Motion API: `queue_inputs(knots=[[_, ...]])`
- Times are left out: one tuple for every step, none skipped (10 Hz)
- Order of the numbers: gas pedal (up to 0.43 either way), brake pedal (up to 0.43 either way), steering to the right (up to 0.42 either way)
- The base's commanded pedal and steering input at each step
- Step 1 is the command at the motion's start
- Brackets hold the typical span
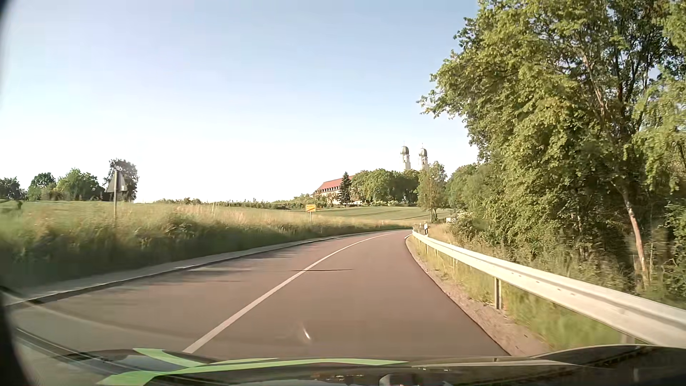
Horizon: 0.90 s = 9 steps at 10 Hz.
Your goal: Follow the waypoints while adhering to traffic rules and regulations
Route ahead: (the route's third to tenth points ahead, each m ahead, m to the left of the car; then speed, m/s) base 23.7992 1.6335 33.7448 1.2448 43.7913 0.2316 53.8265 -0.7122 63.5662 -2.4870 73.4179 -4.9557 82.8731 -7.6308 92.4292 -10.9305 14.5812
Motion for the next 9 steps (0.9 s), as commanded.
queue_inputs(knots=[[0.339,0.0,-0.005],[0.331,0.0,-0.004],[0.331,0.0,-0.002],[0.311,0.0,0.002],[0.287,0.0,0.003],[0.287,0.0,0.004],[0.28,0.0,0.005],[0.248,0.0,0.007],[0.248,0.0,0.007]])
